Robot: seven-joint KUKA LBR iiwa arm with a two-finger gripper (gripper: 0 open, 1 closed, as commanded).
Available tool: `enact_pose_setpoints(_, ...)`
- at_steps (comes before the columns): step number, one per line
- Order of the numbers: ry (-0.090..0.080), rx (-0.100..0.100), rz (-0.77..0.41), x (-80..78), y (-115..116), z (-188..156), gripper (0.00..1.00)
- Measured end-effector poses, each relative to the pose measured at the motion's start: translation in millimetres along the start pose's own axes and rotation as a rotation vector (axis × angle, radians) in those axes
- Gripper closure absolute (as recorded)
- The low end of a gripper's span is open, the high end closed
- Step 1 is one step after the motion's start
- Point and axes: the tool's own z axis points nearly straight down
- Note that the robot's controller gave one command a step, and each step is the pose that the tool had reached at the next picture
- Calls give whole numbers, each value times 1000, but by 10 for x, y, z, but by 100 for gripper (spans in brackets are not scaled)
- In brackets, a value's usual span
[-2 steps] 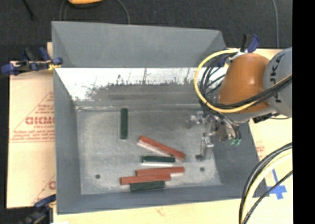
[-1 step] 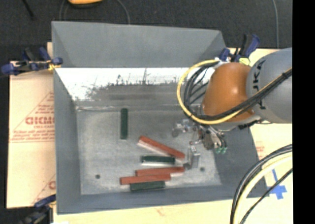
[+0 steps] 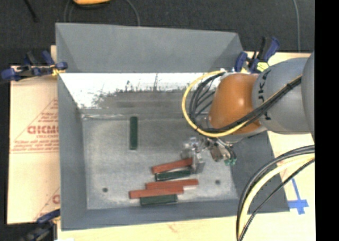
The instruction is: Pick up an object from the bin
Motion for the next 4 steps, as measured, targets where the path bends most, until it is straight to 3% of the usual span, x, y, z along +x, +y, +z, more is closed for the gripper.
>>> enact_pose_setpoints(1, 0, 0, -1, 0, 0, 0, 100)
enact_pose_setpoints(2, 2, 0, 1, 166, -117, -1220, 100)
enact_pose_setpoints(3, 2, 0, 0, 167, -117, -1219, 100)
enact_pose_setpoints(4, 3, -2, -131, 280, -294, -1950, 0)
